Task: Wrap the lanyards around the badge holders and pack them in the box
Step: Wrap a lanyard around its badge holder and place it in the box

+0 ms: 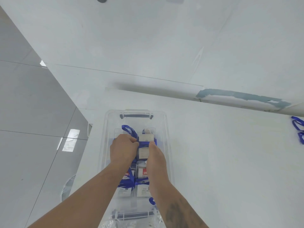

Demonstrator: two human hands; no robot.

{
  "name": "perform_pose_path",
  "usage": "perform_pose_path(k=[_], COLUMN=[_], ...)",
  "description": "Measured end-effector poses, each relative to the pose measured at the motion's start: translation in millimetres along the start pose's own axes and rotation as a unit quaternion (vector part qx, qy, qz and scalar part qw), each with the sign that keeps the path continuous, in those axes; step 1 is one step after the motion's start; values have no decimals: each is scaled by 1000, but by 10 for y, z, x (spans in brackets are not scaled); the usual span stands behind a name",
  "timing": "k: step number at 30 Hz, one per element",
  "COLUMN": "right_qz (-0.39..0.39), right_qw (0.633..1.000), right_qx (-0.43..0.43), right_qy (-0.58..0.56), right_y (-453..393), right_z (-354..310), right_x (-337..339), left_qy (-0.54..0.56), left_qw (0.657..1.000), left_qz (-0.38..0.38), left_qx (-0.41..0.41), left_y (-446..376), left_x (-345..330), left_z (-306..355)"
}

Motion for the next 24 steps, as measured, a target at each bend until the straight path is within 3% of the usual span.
perform_pose_path(k=[5,10,13,17,19,22,24], right_qz=[-15,-51,-47,-13,25,127,172], right_qw=[1000,998,994,972,938,826,781], right_qx=[10,24,92,232,300,394,408], right_qy=[2,-39,-33,39,171,382,440], right_y=[166,449,665,946,1046,1075,1069], right_z=[-77,-221,-284,-314,-334,-352,-315], right_x=[94,223,351,629,814,1114,1359], left_qy=[23,237,285,209,138,44,-1], left_qw=[998,967,958,971,973,959,948], left_qz=[-52,-70,-31,11,36,74,90], left_qx=[20,59,4,-116,-183,-271,-306], left_y=[103,400,632,864,932,1047,1136], left_x=[31,237,461,602,617,632,588], left_z=[35,118,132,8,-25,12,80])
Point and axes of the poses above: each hand's wrist, its own y-axis away from the middle knuckle, its own x-axis out of the back of the hand, z = x × y, the point moved 3 cm from there along -y, towards the middle knuckle, and after that the axes turned 2 degrees about x, right-handed, at the moved point
